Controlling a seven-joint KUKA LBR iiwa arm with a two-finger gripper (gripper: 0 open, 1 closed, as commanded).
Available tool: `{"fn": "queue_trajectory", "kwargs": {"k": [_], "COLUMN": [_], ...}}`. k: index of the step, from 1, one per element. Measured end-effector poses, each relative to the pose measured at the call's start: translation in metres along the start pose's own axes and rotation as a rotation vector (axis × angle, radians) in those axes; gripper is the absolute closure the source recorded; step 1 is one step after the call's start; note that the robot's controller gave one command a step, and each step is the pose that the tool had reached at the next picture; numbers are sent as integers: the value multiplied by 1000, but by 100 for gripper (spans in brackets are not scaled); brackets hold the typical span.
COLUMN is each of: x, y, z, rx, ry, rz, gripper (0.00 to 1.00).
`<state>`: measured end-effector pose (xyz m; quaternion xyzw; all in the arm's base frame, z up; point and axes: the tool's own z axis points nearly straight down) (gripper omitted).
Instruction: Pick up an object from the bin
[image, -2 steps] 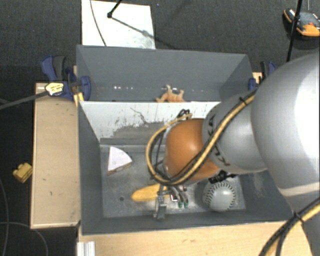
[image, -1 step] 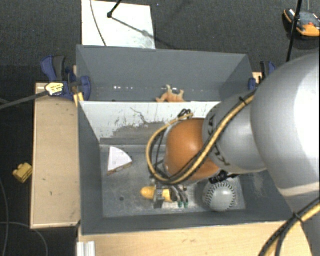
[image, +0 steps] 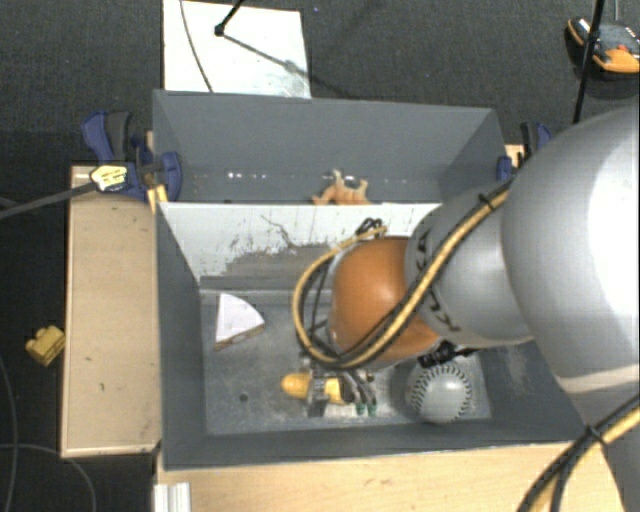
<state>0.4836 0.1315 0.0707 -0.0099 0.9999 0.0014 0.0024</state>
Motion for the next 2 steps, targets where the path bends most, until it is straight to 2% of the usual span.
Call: {"fn": "queue_trajectory", "kwargs": {"k": [2], "x": [0], "y": [0], "z": [-13], "rx": [0], "ry": [1], "rz": [3], "gripper": [100]}}
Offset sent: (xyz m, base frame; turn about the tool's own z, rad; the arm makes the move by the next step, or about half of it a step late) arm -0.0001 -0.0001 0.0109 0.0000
